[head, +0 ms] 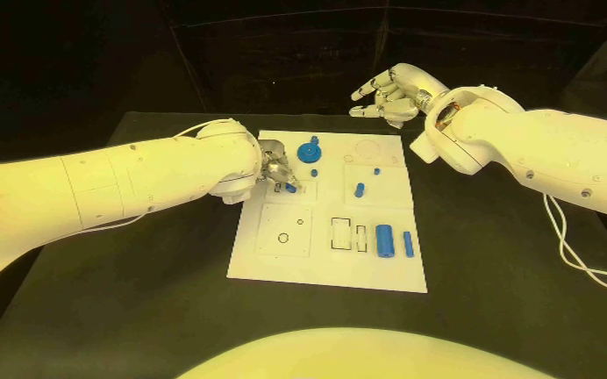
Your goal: Assemble the parts on the task board
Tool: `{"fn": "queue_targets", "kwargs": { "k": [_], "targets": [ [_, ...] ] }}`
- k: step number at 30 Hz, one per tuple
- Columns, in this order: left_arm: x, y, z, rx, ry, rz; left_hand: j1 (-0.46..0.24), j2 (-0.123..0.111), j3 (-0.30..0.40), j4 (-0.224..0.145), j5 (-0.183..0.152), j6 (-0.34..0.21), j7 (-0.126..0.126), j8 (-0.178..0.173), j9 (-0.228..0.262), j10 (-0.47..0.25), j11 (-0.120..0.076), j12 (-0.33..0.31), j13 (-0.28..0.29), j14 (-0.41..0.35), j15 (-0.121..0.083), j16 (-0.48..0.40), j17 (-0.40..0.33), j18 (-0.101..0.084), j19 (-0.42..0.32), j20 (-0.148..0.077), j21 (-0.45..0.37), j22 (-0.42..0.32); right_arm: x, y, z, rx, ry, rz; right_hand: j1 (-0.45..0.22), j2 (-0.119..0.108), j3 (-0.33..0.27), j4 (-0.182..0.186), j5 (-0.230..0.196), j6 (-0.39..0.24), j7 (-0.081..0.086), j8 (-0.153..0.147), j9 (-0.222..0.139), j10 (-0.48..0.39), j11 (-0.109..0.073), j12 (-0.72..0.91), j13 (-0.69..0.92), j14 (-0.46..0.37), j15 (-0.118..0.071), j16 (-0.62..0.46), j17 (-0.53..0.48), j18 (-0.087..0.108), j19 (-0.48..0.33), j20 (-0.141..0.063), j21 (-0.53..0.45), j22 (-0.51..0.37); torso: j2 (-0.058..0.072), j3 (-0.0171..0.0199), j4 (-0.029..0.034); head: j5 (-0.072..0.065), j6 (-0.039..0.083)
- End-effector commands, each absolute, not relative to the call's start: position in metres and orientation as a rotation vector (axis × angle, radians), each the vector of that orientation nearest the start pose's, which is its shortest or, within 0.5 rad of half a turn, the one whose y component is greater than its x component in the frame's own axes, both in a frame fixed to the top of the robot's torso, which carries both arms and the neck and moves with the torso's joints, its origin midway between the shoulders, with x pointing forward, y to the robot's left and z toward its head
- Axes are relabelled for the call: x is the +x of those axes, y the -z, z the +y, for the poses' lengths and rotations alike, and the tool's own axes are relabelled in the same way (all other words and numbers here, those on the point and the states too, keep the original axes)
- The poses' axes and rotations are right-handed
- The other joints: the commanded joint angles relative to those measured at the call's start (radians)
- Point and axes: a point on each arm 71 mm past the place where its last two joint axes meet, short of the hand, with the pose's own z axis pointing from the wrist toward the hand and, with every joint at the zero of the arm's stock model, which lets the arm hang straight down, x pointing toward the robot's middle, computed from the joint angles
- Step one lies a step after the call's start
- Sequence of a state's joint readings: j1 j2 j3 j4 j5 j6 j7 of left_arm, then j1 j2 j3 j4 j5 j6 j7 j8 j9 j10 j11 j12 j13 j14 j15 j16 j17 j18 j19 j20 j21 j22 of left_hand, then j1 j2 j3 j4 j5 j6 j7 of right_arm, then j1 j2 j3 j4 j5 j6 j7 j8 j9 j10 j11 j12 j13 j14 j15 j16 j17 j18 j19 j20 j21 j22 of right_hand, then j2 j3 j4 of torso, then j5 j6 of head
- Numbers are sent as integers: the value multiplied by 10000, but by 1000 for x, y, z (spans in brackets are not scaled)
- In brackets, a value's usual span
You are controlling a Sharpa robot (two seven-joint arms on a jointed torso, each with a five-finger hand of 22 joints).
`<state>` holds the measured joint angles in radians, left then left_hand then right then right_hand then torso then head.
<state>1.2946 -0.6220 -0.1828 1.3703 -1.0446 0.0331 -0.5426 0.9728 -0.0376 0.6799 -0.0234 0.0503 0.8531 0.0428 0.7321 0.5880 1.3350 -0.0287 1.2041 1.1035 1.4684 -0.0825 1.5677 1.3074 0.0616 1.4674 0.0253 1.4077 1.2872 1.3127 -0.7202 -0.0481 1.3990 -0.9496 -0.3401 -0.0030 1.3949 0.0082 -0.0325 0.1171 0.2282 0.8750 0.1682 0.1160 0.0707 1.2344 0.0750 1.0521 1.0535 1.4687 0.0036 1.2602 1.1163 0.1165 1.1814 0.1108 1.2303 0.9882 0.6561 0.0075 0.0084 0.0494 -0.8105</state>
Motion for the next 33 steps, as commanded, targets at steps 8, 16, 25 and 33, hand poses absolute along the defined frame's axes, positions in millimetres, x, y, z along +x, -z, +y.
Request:
{"fn": "queue_targets", "kwargs": {
  "k": [8,16,25,33],
  "targets": [
    [502,237,154,-1385,3548,23091,-231,-7,-402,163,36,239,-93,102,69,84,-71,94,71,1024,-120,31,2634,-47,167,-93,-28,53,527,137,-174,2292,-9520,16332,34,40,-83,30,72,-66,-25,59,-11,11,-3,-10,-27,84,-65,-9,-23,57,58,-26,-38,-24,5,0,3,-6,-12],
    [504,237,152,-1326,3559,23114,-395,-47,-888,329,35,365,-168,256,151,143,-137,153,116,1024,-176,31,2634,-55,185,-147,-11,100,527,137,-174,2286,-9526,16337,34,40,-83,30,72,-66,-25,59,-11,11,-3,-10,-27,84,-65,-9,-23,57,58,-26,-38,-24,-2,1,0,-13,-26],
    [505,238,152,-1319,3526,23135,-715,-107,-1368,612,40,409,-192,316,177,163,-160,162,104,1024,-198,31,2634,-60,196,-175,-7,125,527,137,-174,2287,-9524,16343,34,40,-83,30,72,-66,-25,59,-11,11,-3,-10,-27,84,-65,-9,-23,57,58,-26,-38,-24,3,3,16,-41,-37],
    [506,237,155,-1458,3517,23020,-1175,-325,-2035,971,21,468,-183,365,190,174,-146,162,86,1024,-198,31,2634,-65,203,-177,-8,144,527,137,-174,2270,-9538,16346,38,21,-105,31,75,-71,-25,60,-12,-10,-3,-35,-54,79,-65,-35,-50,63,43,-26,-60,-56,3,-9,14,-40,-43]
  ]
}}
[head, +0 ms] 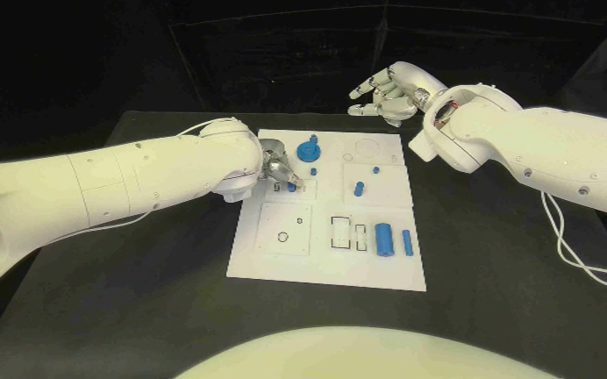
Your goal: Assemble the parts on the task board
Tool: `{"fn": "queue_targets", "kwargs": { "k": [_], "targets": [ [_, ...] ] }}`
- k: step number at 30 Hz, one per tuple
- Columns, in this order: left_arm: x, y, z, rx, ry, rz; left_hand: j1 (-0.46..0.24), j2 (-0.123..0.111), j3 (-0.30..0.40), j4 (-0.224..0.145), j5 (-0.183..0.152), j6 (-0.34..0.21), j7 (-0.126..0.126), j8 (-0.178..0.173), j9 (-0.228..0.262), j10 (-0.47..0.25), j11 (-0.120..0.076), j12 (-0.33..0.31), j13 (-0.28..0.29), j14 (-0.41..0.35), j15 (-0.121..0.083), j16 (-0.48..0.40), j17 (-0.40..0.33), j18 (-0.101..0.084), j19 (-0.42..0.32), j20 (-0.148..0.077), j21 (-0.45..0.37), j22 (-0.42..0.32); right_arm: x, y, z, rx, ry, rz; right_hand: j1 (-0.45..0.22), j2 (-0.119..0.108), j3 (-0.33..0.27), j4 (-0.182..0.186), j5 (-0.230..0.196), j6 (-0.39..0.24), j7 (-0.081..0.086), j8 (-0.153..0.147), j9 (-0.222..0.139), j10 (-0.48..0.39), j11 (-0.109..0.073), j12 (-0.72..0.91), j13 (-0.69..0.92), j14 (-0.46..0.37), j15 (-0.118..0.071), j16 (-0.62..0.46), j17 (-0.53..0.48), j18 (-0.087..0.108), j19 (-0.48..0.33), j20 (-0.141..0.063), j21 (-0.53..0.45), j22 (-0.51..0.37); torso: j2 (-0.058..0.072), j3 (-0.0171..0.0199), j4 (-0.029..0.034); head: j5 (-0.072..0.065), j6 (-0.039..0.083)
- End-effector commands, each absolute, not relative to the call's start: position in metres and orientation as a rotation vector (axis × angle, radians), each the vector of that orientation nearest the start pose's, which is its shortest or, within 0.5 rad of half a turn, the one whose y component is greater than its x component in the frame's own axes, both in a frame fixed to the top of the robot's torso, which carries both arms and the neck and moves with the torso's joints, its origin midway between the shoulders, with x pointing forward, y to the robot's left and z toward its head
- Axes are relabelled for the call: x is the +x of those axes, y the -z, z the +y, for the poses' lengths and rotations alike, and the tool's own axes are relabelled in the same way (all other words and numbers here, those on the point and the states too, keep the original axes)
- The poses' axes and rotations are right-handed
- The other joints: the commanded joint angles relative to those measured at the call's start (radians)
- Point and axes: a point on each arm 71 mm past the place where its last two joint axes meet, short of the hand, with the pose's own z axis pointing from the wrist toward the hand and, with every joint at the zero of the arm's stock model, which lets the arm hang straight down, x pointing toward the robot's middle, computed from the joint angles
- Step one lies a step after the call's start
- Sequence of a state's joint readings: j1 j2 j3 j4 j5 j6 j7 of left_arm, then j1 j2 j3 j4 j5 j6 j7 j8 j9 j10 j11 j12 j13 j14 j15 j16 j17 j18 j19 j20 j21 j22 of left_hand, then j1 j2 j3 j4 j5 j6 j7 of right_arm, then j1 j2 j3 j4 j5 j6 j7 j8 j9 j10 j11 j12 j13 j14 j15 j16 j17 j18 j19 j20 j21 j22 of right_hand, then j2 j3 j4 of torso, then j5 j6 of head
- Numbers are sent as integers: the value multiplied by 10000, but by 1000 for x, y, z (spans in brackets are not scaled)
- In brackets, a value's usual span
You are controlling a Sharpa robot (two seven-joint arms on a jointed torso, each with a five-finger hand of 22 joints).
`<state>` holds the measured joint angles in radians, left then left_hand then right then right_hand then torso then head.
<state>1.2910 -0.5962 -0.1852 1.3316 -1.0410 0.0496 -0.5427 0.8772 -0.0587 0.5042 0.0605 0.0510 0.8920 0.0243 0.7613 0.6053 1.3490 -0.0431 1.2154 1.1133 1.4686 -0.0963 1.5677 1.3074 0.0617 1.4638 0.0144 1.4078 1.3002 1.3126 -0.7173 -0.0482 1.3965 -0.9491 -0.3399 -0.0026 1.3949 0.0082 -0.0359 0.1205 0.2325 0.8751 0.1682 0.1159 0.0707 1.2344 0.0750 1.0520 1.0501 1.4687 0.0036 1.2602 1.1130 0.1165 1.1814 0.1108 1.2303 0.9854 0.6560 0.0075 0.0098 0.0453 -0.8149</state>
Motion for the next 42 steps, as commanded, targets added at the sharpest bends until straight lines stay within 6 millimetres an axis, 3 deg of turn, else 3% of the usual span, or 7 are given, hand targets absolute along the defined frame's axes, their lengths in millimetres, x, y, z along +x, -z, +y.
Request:
{"fn": "queue_targets", "kwargs": {
  "k": [1,8,14,22,29,38,42],
  "targets": [
    [506,237,156,-1479,3526,22999,-289,-173,-417,182,16,86,2,79,19,38,-5,54,-9,1022,-57,31,2634,-66,242,-70,-5,20,527,137,-174,2269,-9539,16345,39,12,-78,-4,32,-72,-25,60,-12,-12,-3,-37,-22,78,-65,-38,-20,63,43,-26,-62,-30,3,-9,1,-5,3],
    [505,234,167,-1885,3728,22626,-810,-794,-2032,726,-46,74,-64,78,18,39,-68,47,-30,1022,-114,31,2634,-59,239,-129,-33,3,528,137,-176,2293,-9522,16329,-17,-22,-157,42,24,-82,-24,63,-12,-24,2,-48,-43,75,-62,-68,-40,65,41,-25,-86,-52,-6,-11,3,27,35],
    [507,222,175,-2549,4224,22328,-710,-787,-2843,1155,-52,-252,25,-127,-61,-400,-4,-567,-768,1022,-87,31,2634,-21,166,-137,-192,-213,528,137,-177,2334,-9492,16298,-42,-74,-266,75,-69,-90,-25,72,-10,-19,2,-37,-49,76,-61,-96,-50,71,32,-23,-124,-91,1,-6,4,13,44],
    [516,192,186,-2634,4616,22101,243,-583,-3664,1405,-36,-555,193,-493,-313,-627,140,-864,-1141,1022,28,31,2634,27,81,-39,-393,-460,529,137,-177,2346,-9473,16300,-47,-80,-302,86,-122,-94,-26,75,-10,-16,2,-31,-49,81,-61,-94,-36,71,35,-23,-131,-94,6,-9,17,9,104],
    [535,178,203,-2622,3732,22508,1370,74,-3773,1185,-35,-731,424,-1032,-795,-851,334,-1131,-1504,1022,213,31,2634,103,-53,130,-688,-835,529,138,-177,2356,-9451,16323,-46,-71,-308,91,-129,-95,-26,76,-10,-5,2,-15,-36,85,-61,-83,-17,68,47,-23,-124,-80,-1,1,13,41,130],
    [559,181,207,-2714,2923,22778,1476,167,-3888,1201,-26,-649,436,-1106,-904,-824,359,-1083,-1469,1022,234,31,2634,99,-42,169,-678,-803,530,138,-175,2335,-9480,16341,-16,-30,-308,93,-90,-97,-28,80,-9,-4,-2,-14,-42,90,-64,-84,-10,68,52,-24,-130,-84,33,-31,-33,103,172],
    [565,185,204,-2563,2695,22758,1407,188,-4126,1326,-27,-542,434,-1152,-1000,-809,356,-1056,-1464,1022,243,31,2634,100,-34,186,-675,-785,530,138,-175,2339,-9472,16344,-5,-8,-308,97,-72,-100,-28,80,-10,4,-2,-2,-32,93,-65,-81,-2,66,61,-25,-126,-75,22,-10,-25,102,149]
  ]
}}
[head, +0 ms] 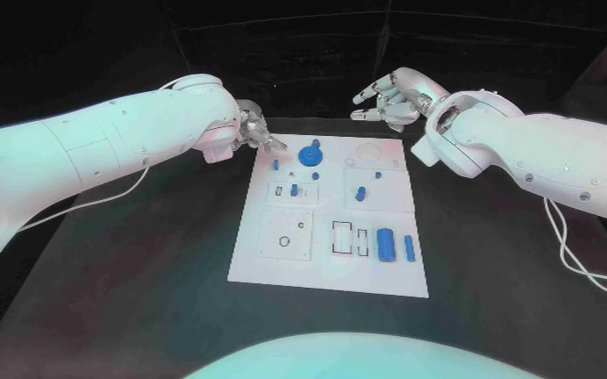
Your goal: Assemble the parts on the task board
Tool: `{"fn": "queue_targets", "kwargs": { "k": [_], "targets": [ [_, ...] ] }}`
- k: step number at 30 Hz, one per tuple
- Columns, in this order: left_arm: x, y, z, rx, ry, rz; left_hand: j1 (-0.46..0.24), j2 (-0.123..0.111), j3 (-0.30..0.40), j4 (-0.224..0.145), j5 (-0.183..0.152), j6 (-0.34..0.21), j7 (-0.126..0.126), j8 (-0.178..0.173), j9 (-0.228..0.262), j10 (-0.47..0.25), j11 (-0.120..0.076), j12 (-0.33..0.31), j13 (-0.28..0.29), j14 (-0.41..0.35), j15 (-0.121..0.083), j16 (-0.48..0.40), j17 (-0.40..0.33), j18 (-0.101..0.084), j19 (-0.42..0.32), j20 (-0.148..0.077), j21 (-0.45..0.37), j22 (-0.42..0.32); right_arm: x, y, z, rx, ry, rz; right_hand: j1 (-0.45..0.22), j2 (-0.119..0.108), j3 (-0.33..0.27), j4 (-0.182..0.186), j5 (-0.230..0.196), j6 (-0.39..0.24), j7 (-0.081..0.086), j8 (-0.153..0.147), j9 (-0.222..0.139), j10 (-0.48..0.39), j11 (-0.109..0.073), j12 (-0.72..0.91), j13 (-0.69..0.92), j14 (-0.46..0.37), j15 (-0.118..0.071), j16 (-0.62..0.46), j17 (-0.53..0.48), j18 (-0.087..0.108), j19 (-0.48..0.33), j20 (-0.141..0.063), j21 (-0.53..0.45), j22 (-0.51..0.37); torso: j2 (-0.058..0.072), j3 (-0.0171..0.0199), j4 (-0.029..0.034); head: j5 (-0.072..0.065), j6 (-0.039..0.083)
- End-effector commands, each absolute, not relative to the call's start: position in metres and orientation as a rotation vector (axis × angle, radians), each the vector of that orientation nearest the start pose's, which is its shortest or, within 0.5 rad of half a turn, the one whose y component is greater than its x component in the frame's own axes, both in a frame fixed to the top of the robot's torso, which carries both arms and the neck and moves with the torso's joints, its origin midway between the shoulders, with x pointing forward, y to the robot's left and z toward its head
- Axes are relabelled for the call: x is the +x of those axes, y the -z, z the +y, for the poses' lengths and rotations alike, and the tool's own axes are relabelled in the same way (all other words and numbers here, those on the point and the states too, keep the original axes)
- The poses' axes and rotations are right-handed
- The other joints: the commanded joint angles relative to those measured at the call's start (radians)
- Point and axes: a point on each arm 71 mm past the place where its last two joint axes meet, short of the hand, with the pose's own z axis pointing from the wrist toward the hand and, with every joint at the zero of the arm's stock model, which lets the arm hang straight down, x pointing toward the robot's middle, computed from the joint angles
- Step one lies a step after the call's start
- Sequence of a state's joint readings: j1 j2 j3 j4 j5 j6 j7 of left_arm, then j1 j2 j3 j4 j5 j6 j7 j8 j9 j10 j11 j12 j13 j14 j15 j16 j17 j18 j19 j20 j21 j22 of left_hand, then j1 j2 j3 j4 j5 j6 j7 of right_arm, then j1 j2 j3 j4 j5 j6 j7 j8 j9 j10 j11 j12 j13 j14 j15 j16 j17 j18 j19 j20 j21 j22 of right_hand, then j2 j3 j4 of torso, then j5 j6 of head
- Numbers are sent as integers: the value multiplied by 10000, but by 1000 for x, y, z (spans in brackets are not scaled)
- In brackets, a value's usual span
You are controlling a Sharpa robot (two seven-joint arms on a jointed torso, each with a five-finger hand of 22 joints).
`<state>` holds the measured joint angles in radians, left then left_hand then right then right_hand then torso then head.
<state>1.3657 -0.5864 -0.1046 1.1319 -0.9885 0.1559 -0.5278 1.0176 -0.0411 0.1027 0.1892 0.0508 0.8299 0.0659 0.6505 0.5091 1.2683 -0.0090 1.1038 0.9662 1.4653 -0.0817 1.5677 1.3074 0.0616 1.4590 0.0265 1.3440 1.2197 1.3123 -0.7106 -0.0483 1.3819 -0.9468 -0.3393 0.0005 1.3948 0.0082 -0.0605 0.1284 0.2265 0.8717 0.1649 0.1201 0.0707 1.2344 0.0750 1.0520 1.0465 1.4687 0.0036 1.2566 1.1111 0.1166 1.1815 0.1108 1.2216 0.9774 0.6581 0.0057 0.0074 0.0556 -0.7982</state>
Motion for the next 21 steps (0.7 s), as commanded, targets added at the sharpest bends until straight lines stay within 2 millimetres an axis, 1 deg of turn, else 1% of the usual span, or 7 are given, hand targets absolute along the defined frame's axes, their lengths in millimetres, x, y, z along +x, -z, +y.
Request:
{"fn": "queue_targets", "kwargs": {
  "k": [1,5,8,13,15,17,21],
  "targets": [
    [566,186,203,-2519,2638,22740,-20,10,-167,70,-26,95,15,-53,-56,4,17,71,15,1055,95,31,2634,100,17,67,-35,27,530,138,-175,2340,-9471,16344,-5,-8,-62,19,-13,-66,6,39,-10,4,-2,-2,4,93,-65,-44,17,66,61,-25,-39,6,-1,9,3,4,-15],
    [571,188,201,-2391,2469,22704,-58,40,-366,175,-25,155,7,-84,-122,20,13,98,26,1055,91,31,2634,98,25,71,-28,45,530,138,-174,2327,-9488,16350,-5,-8,-62,19,-13,-66,6,39,-10,4,-2,-2,4,93,-65,-44,17,66,61,-25,-39,6,-5,16,5,23,-26],
    [574,191,199,-2309,2352,22741,-57,57,-463,217,-25,189,2,-93,-152,38,9,127,52,1055,89,31,2634,93,35,70,-12,74,530,138,-173,2309,-9510,16356,-5,-8,-62,19,-12,-66,6,39,-10,4,-2,-2,4,94,-65,-44,17,66,61,-25,-39,6,0,8,6,28,-38],
    [576,197,197,-2171,2135,22895,-61,69,-575,266,-27,220,-4,-104,-183,53,4,151,69,1055,86,31,2634,88,45,69,3,101,530,138,-172,2286,-9539,16364,4,4,-62,19,-2,-67,6,40,-10,5,-3,0,4,96,-65,-42,22,67,61,-25,-42,2,-4,9,-15,58,-56],
    [577,199,196,-2151,2043,22955,-58,71,-620,283,-27,229,-5,-110,-195,53,3,152,65,1055,84,31,2634,90,44,67,-1,97,530,138,-171,2282,-9545,16364,4,4,-62,19,-2,-67,6,40,-10,5,-3,0,4,96,-65,-42,22,67,61,-25,-42,2,-2,14,-3,52,-70],
    [578,201,196,-2145,1983,23000,-58,71,-620,283,-27,229,-5,-110,-195,53,3,152,65,1055,84,31,2634,90,44,67,-1,97,530,138,-171,2278,-9550,16365,4,4,-62,19,-2,-67,6,40,-10,5,-3,0,4,96,-65,-42,22,67,61,-25,-42,2,5,12,-8,57,-62],
    [580,203,197,-2133,1857,23118,-53,74,-646,292,-27,235,-7,-113,-203,57,2,159,71,1055,83,31,2634,86,50,67,10,115,530,138,-170,2269,-9560,16368,4,4,-62,19,-2,-67,6,40,-10,5,-3,0,4,96,-65,-42,22,67,61,-25,-42,2,-6,7,9,44,-98]
  ]
}}
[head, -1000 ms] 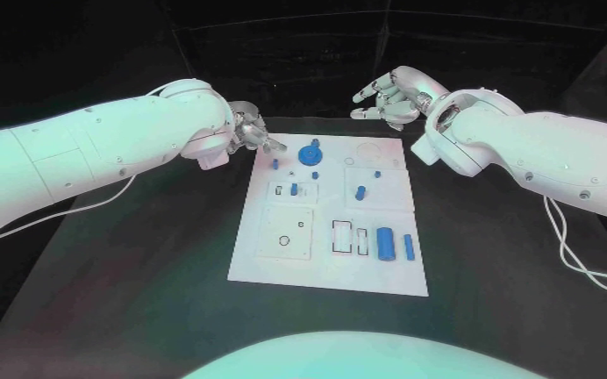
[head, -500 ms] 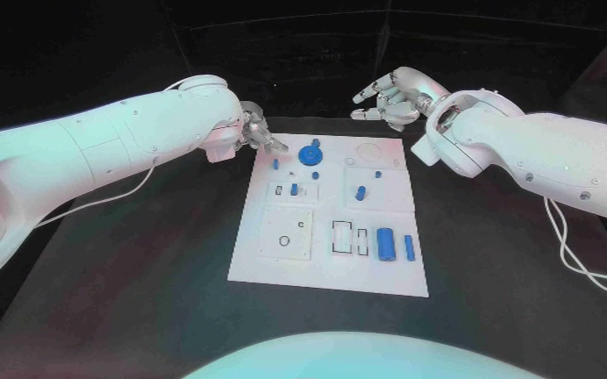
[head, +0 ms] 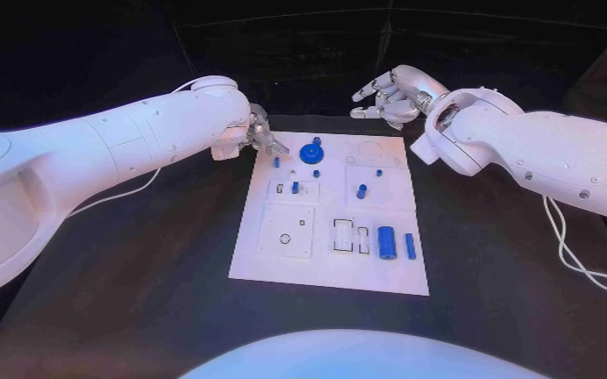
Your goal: Assemble the parts on the task board
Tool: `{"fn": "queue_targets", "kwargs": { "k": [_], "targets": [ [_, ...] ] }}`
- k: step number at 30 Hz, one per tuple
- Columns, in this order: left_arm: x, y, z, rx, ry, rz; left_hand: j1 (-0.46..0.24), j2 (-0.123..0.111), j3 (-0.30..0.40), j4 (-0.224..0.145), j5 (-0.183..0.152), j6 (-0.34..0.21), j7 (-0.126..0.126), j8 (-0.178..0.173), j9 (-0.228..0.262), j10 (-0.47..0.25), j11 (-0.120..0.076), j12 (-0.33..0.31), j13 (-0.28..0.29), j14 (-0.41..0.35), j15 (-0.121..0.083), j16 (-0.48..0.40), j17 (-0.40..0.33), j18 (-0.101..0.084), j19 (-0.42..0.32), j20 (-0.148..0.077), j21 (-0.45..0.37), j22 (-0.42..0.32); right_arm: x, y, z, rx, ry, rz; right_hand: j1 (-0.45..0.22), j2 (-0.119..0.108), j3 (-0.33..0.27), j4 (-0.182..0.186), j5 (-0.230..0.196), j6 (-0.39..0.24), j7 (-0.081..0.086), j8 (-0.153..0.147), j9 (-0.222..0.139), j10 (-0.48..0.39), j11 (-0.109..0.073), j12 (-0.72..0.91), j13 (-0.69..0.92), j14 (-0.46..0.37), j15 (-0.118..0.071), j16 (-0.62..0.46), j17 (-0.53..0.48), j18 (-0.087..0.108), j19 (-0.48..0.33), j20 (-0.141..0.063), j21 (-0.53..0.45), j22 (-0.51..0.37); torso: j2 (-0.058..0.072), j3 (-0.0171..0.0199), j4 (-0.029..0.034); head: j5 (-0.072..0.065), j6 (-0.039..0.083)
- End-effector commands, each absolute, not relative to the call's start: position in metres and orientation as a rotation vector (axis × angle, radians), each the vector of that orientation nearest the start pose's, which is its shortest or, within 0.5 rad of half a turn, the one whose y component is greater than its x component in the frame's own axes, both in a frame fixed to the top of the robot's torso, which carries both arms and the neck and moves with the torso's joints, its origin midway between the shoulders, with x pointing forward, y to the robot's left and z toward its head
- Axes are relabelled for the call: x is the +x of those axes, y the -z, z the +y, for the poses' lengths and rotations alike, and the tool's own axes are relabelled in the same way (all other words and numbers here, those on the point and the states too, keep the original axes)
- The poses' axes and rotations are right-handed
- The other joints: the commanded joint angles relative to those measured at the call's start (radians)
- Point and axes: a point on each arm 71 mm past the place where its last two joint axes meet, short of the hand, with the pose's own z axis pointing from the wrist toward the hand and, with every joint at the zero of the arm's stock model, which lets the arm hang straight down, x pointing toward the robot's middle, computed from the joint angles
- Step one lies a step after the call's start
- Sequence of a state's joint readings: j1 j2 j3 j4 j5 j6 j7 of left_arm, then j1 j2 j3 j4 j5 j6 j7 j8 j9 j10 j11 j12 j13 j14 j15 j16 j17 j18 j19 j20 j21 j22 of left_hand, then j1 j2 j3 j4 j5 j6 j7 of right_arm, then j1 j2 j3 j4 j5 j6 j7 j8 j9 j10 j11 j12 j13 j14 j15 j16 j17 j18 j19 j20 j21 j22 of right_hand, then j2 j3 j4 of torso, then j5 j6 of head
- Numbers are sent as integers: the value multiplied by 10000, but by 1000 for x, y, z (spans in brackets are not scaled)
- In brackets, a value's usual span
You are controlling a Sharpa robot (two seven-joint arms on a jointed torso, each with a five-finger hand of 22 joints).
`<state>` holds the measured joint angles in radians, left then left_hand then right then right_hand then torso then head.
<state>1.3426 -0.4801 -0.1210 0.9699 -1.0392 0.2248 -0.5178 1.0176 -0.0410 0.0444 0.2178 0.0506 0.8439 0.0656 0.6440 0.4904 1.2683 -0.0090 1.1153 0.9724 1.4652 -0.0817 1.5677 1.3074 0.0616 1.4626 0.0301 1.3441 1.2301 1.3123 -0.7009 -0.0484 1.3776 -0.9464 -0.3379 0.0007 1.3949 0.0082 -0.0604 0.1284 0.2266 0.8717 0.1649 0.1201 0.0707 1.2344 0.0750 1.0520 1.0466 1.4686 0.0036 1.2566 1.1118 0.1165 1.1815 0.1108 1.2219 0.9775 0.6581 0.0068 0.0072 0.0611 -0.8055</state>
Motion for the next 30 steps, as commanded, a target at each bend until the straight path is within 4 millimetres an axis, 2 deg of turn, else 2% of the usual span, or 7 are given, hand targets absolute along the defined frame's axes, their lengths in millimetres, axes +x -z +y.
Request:
{"fn": "queue_targets", "kwargs": {
  "k": [1,20,30],
  "targets": [
    [580,204,197,-2135,1826,23147,-48,76,-68,6,-25,96,-4,-48,-18,57,1,45,10,1056,84,31,2634,86,14,31,10,10,530,138,-170,2266,-9563,16369,8,7,-62,19,1,-68,6,40,-9,5,-3,0,3,96,-65,-43,15,67,61,-26,-46,0,-5,-4,11,-9,-24],
    [582,215,191,-1949,1825,23385,139,201,-197,-3,-24,134,-8,-76,-82,53,-2,56,2,1056,80,31,2634,80,23,27,25,43,530,138,-168,2231,-9601,16383,18,17,-62,18,11,-69,6,41,-9,6,-3,1,2,98,-66,-44,17,67,63,-26,-47,0,-11,7,15,-27,-62],
    [581,216,188,-1839,1839,23500,573,488,-291,-154,-23,188,-7,-104,-175,40,-2,69,-16,1056,80,31,2634,78,24,26,24,62,530,138,-168,2231,-9600,16389,18,17,-62,18,11,-69,6,41,-9,6,-3,1,2,98,-66,-44,17,67,63,-26,-47,0,-13,7,18,-31,-89]
  ]
}}
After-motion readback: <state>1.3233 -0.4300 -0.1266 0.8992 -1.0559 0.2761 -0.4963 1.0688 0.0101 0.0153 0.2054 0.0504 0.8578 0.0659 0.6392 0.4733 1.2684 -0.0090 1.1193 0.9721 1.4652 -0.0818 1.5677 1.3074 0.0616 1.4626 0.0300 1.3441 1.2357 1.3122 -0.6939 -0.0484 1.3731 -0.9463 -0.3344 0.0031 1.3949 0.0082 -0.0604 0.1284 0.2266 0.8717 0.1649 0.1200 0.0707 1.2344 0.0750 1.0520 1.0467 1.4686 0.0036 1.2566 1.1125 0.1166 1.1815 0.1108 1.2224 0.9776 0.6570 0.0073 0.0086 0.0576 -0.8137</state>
